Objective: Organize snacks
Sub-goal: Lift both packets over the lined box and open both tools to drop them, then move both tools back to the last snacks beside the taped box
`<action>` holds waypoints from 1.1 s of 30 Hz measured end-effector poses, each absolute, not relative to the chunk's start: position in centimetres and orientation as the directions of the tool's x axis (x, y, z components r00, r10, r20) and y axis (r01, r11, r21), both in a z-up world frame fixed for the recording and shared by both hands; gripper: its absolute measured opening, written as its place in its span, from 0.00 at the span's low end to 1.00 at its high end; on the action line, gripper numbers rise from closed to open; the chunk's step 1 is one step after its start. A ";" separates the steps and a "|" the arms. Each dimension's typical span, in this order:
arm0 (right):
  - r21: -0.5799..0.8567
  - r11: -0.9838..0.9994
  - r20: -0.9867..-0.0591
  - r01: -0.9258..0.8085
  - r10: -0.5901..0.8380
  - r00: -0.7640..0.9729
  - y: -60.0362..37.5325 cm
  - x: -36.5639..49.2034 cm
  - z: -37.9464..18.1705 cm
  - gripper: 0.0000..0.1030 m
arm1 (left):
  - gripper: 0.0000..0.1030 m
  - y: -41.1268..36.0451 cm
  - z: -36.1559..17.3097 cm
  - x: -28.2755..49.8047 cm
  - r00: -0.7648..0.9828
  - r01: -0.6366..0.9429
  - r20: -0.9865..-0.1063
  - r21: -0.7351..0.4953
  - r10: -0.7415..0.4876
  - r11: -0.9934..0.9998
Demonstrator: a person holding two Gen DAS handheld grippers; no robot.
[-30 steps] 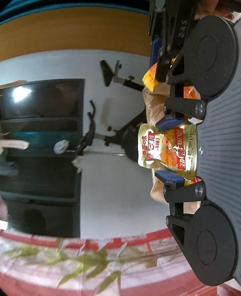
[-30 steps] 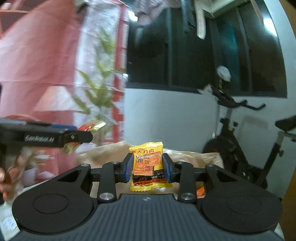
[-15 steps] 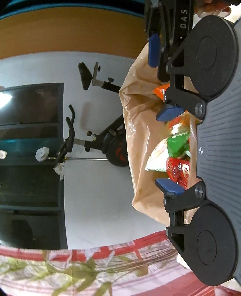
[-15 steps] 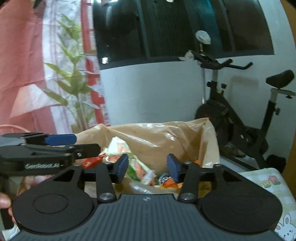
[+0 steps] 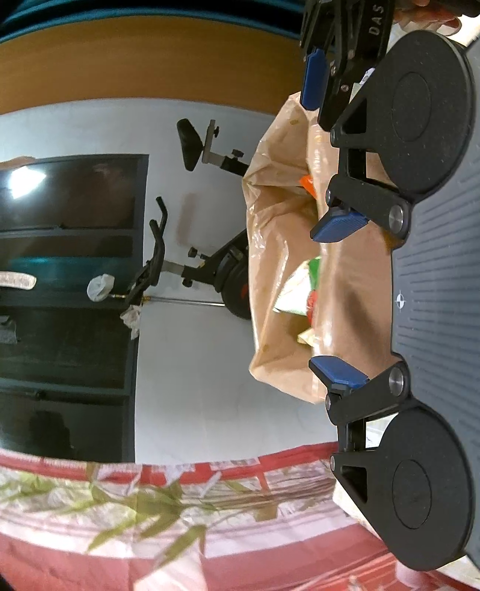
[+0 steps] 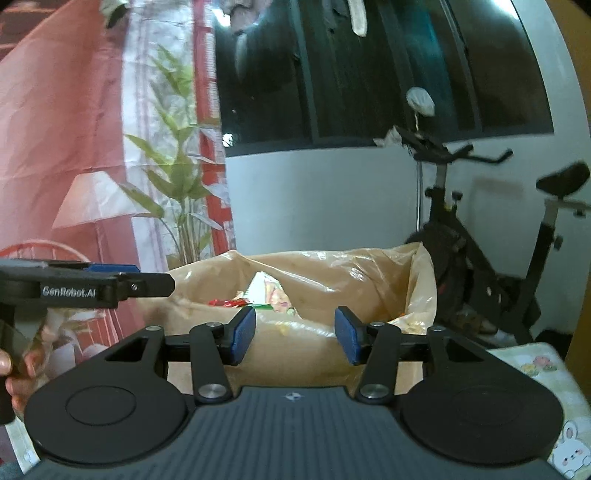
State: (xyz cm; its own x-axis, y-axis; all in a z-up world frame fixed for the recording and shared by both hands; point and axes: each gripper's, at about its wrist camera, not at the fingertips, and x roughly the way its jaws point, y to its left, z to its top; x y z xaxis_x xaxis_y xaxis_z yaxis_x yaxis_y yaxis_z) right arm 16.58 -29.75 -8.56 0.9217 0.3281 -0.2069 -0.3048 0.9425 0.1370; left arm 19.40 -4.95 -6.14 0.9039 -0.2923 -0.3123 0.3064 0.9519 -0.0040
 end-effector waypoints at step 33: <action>0.152 0.956 -0.403 -0.251 0.292 0.868 -29.2 13.5 -20.9 0.50 | 0.67 -5.1 -17.5 17.5 0.794 0.316 -0.536 -0.040 -0.287 0.948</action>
State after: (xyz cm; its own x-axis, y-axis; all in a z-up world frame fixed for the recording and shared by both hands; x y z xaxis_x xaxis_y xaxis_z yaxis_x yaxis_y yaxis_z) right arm 13.53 -29.19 -20.86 0.8676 0.2917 -0.4028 -0.2508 0.9560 0.1522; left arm 17.48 -5.09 -17.49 0.7937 -0.2875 -0.5362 0.3165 0.9478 -0.0397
